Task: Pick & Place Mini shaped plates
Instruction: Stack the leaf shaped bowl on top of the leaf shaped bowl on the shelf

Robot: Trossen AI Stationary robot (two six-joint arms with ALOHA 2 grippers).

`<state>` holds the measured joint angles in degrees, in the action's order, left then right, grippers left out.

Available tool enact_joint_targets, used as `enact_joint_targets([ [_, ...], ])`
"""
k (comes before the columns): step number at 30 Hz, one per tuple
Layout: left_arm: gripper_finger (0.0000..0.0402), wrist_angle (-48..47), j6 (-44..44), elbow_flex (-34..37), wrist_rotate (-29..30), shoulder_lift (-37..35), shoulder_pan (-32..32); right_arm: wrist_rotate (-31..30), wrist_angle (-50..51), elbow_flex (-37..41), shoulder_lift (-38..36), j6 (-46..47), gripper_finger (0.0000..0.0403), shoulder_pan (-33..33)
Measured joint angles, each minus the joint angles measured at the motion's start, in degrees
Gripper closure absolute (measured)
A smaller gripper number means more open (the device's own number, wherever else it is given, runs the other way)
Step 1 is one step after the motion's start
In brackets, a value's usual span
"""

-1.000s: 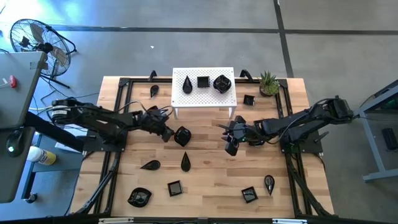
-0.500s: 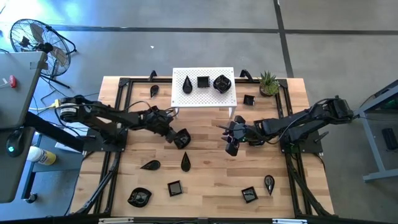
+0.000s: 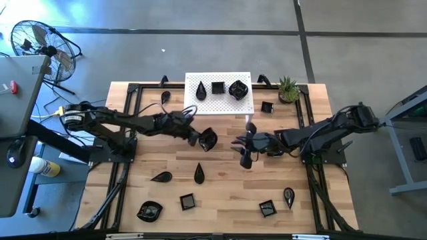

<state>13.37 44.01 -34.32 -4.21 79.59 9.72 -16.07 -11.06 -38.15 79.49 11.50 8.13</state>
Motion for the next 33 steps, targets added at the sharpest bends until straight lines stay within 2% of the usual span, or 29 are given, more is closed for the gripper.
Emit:
enact_joint_targets([
  [4,0.0401,-0.06,0.8,-0.49,0.08,0.2,0.0,0.15,-2.61,0.0,2.23,-0.41,0.0304,-1.22],
  [10,0.0401,0.35,3.15,-0.51,5.54,4.29,-0.92,-0.32,-5.81,-0.02,6.42,24.7,0.0304,-4.14],
  [14,0.0401,3.74,4.59,-0.5,8.06,7.68,-2.39,-3.15,-7.53,-0.02,10.26,31.75,0.0304,-2.7],
  [22,0.0401,6.14,5.38,-0.53,9.79,7.89,-3.43,-6.13,-14.09,0.02,16.1,36.53,0.0304,-1.84],
  [33,0.0401,6.39,5.84,-0.53,15.28,7.89,-6.64,-7.83,-17.96,-0.02,16.3,36.16,0.0307,-1.71],
])
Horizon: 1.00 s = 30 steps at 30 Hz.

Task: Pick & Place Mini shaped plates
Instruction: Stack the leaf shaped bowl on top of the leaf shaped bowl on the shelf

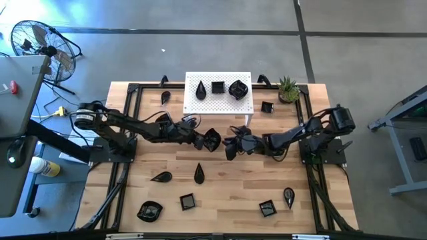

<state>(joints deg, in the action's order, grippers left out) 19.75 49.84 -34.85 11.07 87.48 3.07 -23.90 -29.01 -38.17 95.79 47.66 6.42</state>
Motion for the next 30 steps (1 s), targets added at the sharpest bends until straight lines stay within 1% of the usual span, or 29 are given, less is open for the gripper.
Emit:
enact_joint_targets([
  [6,0.0401,0.21,0.15,-0.78,0.24,0.0,-1.38,0.3,-2.19,0.0,-0.02,-0.47,0.033,0.0],
  [12,0.0401,-2.29,-2.91,-3.86,3.48,0.0,-3.49,0.14,-1.89,0.0,-0.02,-0.28,0.035,0.0],
  [21,0.0399,-3.66,-3.58,-4.39,3.84,-0.01,-3.87,-0.36,-1.31,0.11,-0.02,-1.13,0.0388,0.33],
  [26,0.0385,-3.75,-5.46,-4.42,2.53,-0.02,-3.89,-0.62,-1.15,0.11,-0.02,-1.22,0.0398,0.33],
  [30,0.0355,-3.72,-10.92,-4.56,-0.66,-2.18,-3.89,-0.22,-1.12,0.11,-0.02,-1.44,0.04,0.33],
])
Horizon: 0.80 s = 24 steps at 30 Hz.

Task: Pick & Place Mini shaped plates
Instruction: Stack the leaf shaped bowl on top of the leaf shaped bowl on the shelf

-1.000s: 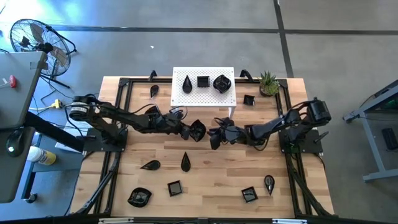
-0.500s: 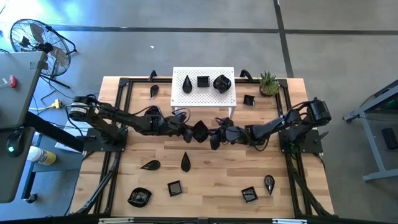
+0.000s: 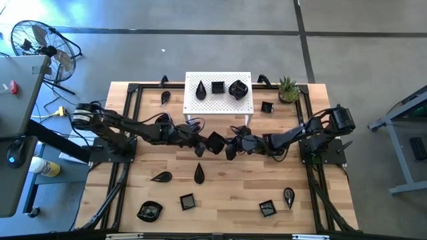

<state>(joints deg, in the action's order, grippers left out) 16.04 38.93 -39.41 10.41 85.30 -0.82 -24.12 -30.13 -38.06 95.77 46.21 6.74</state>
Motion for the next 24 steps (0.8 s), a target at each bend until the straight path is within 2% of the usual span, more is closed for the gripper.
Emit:
enact_joint_targets([
  [4,0.031,-2.62,-5.57,-0.14,-1.69,-3.96,0.02,0.74,-0.02,-0.24,-0.05,-0.27,0.04,-0.07],
  [7,0.0281,-8.89,-9.55,0.03,-1.5,-8.44,0.07,1.04,0.3,-0.24,-0.09,-0.44,0.04,-0.36],
  [12,0.026,-16.98,-16.77,-0.02,1.26,-15.99,0.05,0.74,0.23,-0.2,-1.54,-1.21,0.04,-0.37],
  [16,0.0279,-18.9,-23.46,0.54,5.59,-20.61,0.04,0.55,-0.19,-0.15,-6.21,-2.22,0.04,-0.37],
  [21,0.0341,-16.41,-28.71,2.95,14.34,-23.08,0.31,-1.48,2.77,-0.21,-16.19,-4.5,0.04,-1.84],
  [24,0.0382,-7.44,-31.81,6.27,11.76,-23.35,1.95,0.38,10.93,-0.79,-23.33,-4.42,0.04,-7.65],
])
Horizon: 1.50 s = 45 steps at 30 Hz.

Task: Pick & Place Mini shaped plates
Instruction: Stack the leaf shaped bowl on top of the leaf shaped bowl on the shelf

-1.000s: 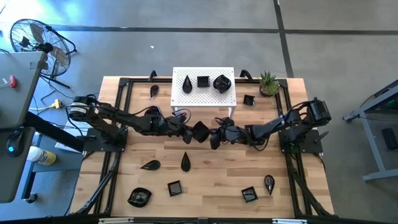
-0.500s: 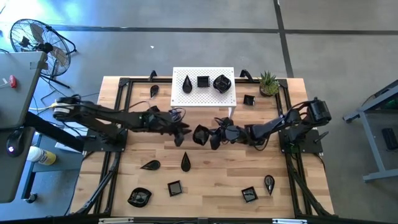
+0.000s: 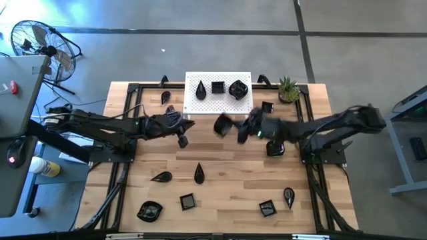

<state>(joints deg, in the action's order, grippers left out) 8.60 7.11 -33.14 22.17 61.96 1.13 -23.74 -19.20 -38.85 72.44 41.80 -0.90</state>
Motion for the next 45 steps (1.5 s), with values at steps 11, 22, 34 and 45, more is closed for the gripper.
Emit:
enact_joint_targets([
  [11,0.039,18.53,-2.13,7.82,-12.47,0.02,5.28,21.7,23.61,-12.96,-5.76,3.39,0.04,-30.78],
  [22,0.0389,20.95,-3.85,7.84,-15.39,0.02,5.24,34.18,30.12,-21.65,-0.11,0.71,0.04,-41.29],
  [34,0.0389,21.84,-3.65,7.84,-16.97,0.02,5.24,32.88,30.62,-21.81,0.01,-0.76,0.04,-46.42],
  [45,0.0389,21.34,-2.36,7.84,-17.3,0.06,5.24,30.48,32.04,-21.81,0.01,2.36,0.04,-47.1],
])
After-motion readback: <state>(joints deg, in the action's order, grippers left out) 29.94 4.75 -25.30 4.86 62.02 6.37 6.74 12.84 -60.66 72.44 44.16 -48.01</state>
